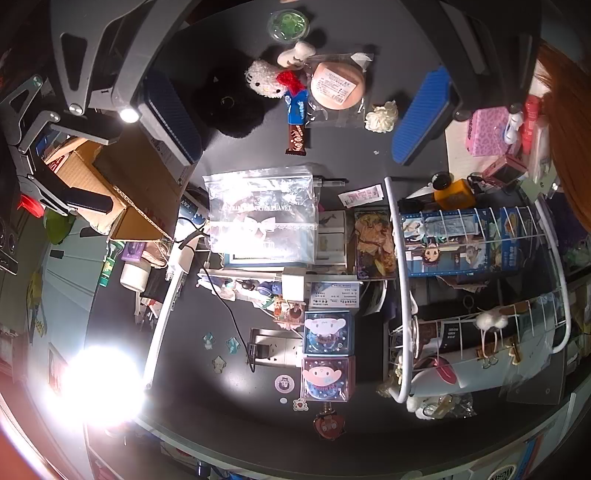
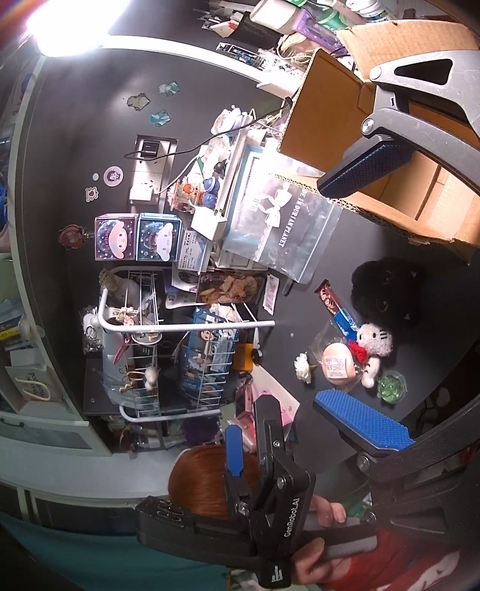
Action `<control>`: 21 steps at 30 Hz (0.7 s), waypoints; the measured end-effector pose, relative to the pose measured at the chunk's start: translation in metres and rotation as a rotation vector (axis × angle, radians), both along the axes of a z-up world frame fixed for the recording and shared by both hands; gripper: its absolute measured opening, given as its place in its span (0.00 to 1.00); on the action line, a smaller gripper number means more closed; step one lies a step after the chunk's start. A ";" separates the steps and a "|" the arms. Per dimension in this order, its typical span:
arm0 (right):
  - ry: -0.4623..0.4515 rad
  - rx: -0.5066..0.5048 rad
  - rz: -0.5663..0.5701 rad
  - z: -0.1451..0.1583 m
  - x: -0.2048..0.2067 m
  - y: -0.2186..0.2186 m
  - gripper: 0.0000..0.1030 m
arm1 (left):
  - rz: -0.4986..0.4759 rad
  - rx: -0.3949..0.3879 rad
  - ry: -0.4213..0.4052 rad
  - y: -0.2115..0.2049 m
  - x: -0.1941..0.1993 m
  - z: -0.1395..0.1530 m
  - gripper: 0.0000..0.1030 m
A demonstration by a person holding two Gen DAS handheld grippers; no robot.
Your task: Organize objects
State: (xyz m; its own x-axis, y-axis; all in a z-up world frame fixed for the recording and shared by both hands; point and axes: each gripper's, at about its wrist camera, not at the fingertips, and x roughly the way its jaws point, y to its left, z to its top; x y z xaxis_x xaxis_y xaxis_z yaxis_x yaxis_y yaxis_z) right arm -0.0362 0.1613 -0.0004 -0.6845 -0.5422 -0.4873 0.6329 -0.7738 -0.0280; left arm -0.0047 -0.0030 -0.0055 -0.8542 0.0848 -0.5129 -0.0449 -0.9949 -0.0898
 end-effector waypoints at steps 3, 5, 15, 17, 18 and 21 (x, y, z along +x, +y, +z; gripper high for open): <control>0.002 0.002 -0.005 0.001 0.002 0.000 1.00 | -0.001 0.001 0.003 -0.001 0.001 0.000 0.99; 0.001 0.002 -0.009 0.001 0.003 0.000 1.00 | -0.001 0.002 0.004 -0.001 0.001 -0.001 0.99; -0.015 -0.011 -0.011 0.000 0.003 0.004 1.00 | -0.004 -0.002 0.003 0.000 0.002 -0.001 0.99; -0.010 -0.008 -0.013 0.000 0.002 0.004 1.00 | -0.004 -0.001 0.004 -0.001 0.002 -0.001 0.99; -0.004 -0.004 -0.016 0.001 0.003 0.004 1.00 | -0.004 -0.002 0.004 -0.001 0.002 -0.001 0.99; 0.006 0.006 -0.023 0.000 0.004 0.003 1.00 | -0.004 0.000 0.004 -0.001 0.002 -0.001 0.99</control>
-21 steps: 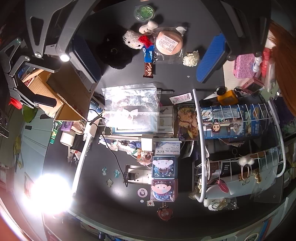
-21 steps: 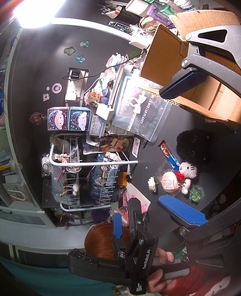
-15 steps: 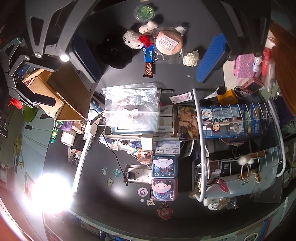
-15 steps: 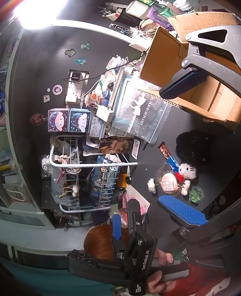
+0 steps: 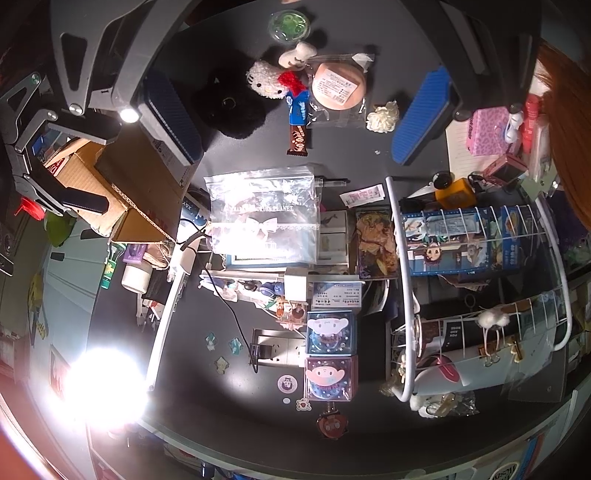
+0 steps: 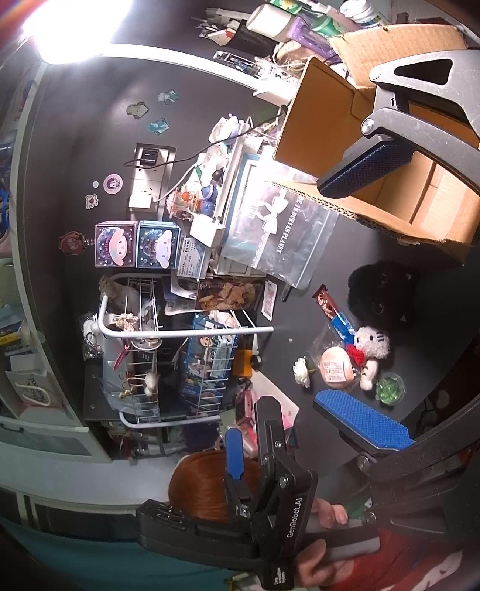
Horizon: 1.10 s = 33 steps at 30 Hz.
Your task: Organize objects
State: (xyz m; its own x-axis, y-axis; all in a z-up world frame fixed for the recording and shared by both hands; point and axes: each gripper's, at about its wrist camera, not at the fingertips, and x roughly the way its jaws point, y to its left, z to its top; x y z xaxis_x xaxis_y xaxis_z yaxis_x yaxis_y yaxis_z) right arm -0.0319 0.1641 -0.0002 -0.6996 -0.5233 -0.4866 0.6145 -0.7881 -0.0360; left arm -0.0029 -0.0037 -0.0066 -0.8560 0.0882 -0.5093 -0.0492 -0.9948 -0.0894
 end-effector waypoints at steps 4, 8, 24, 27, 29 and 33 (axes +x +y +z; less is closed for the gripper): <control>0.012 0.002 -0.004 0.000 0.002 0.000 1.00 | -0.001 0.001 0.001 0.000 0.000 0.000 0.99; 0.082 0.035 -0.030 0.002 0.014 -0.009 1.00 | 0.003 -0.006 -0.001 -0.001 -0.001 -0.002 0.99; -0.066 0.124 -0.061 -0.078 -0.012 -0.083 0.59 | 0.059 -0.024 -0.083 -0.061 -0.023 -0.047 0.99; -0.095 0.171 -0.137 -0.104 -0.024 -0.085 0.58 | 0.056 -0.026 -0.087 -0.066 -0.026 -0.059 0.99; -0.086 0.213 -0.194 -0.116 -0.031 -0.083 0.58 | 0.045 -0.039 -0.100 -0.067 -0.029 -0.066 0.99; -0.097 0.281 -0.247 -0.134 -0.046 -0.084 0.59 | 0.003 -0.010 -0.126 -0.069 -0.033 -0.075 0.99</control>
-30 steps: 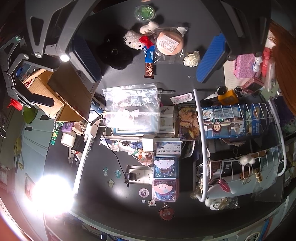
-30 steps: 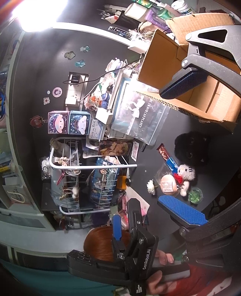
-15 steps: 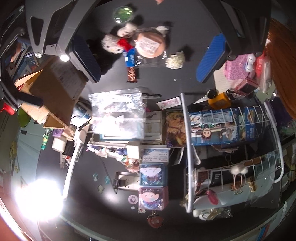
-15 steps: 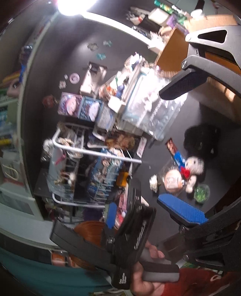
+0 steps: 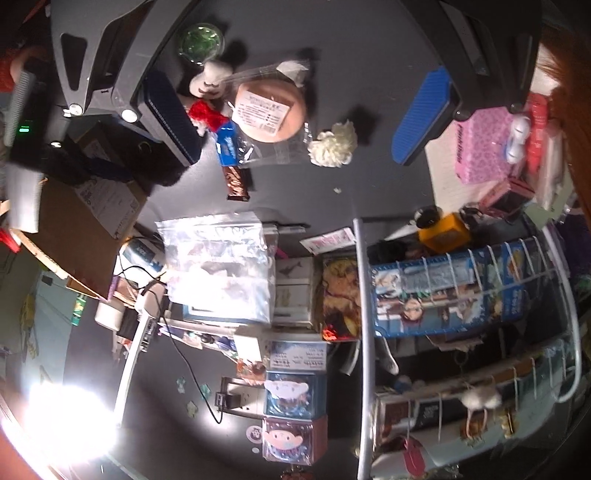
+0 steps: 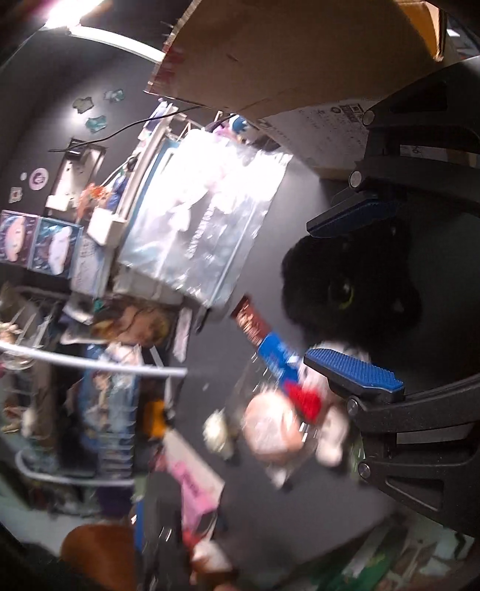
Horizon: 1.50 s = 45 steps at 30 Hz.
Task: Organize objects
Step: 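Close both grippers together around the black plush cat and lift it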
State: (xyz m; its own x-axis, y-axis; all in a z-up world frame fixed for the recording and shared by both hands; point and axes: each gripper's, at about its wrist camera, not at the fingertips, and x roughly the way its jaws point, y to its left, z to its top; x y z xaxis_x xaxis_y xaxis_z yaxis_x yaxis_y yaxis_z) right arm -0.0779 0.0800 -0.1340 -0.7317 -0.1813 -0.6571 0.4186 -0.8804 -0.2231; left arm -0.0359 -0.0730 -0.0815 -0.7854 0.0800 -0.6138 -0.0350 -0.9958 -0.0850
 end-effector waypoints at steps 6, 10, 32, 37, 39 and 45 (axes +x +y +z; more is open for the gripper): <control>-0.040 0.062 -0.039 -0.014 -0.013 -0.002 0.71 | -0.030 0.008 0.004 0.001 0.001 -0.001 0.99; -0.053 0.072 -0.062 -0.015 -0.019 -0.001 0.77 | -0.033 0.007 0.005 0.001 0.001 -0.001 0.99; -0.011 -0.171 0.146 0.044 0.013 -0.002 0.64 | -0.364 0.140 -0.046 0.041 -0.013 0.032 0.99; 0.053 -0.246 0.285 0.100 0.029 -0.004 0.64 | -0.441 0.135 -0.014 0.065 -0.006 0.071 0.96; 0.064 -0.261 0.314 0.117 0.030 0.000 0.64 | -0.452 0.141 -0.005 0.073 -0.008 0.085 0.85; 0.100 -0.270 0.292 0.154 0.027 0.041 0.64 | -0.499 0.100 -0.003 0.116 -0.026 0.127 0.65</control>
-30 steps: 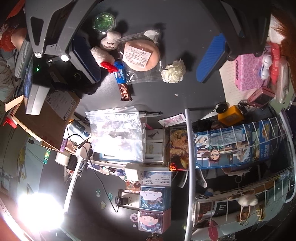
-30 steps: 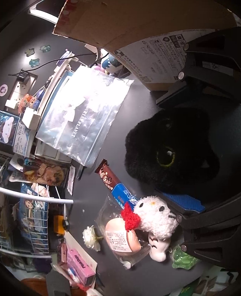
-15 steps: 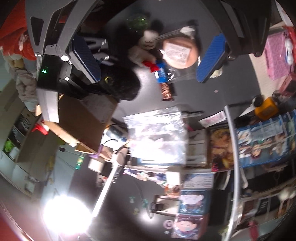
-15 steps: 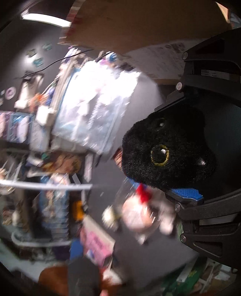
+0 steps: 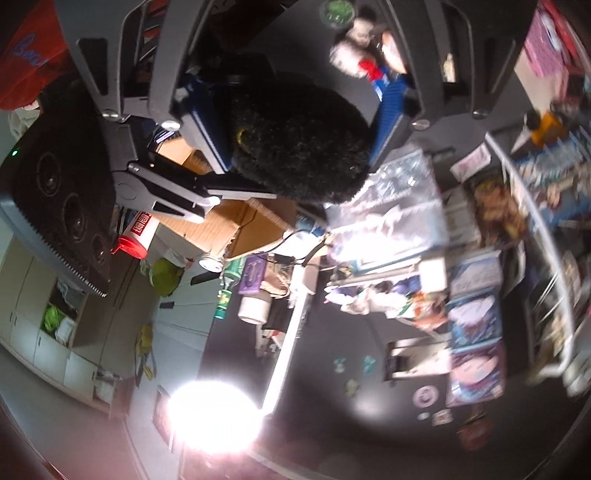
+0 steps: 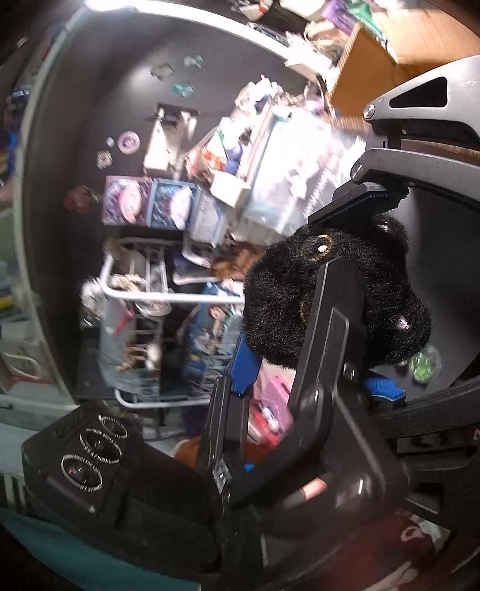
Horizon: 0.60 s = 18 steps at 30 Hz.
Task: Organize objects
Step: 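Close both grippers together around the black plush cat and lift it, then carry the black plush into the cardboard box and open both grippers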
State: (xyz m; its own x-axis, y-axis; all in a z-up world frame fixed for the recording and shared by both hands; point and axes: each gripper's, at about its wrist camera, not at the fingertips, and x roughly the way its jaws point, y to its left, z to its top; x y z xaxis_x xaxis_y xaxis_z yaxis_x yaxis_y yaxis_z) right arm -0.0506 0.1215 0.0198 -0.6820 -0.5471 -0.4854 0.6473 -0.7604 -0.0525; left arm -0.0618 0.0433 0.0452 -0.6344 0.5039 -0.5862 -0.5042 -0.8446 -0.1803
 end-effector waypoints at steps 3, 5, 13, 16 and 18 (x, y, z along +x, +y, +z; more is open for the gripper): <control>-0.010 -0.004 -0.038 0.009 -0.011 0.029 0.64 | -0.040 -0.035 -0.006 0.035 -0.019 0.015 0.62; -0.035 -0.012 -0.067 0.014 -0.021 0.053 0.64 | -0.065 -0.052 -0.018 0.054 -0.033 0.020 0.62; -0.248 0.046 -0.155 0.007 -0.079 0.123 0.64 | -0.157 -0.108 -0.203 0.132 -0.110 0.007 0.62; -0.306 0.081 -0.166 -0.001 -0.088 0.131 0.63 | -0.165 -0.137 -0.257 0.148 -0.125 -0.006 0.62; -0.325 0.113 -0.176 -0.005 -0.093 0.129 0.63 | -0.172 -0.138 -0.279 0.154 -0.128 -0.011 0.62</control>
State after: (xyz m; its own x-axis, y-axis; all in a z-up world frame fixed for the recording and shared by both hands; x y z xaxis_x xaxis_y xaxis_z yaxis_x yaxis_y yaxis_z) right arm -0.1435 0.2503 0.0149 -0.5617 -0.3662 -0.7419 0.5041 -0.8625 0.0440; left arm -0.1901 0.1968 0.0345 -0.3529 0.4937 -0.7948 -0.5888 -0.7773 -0.2214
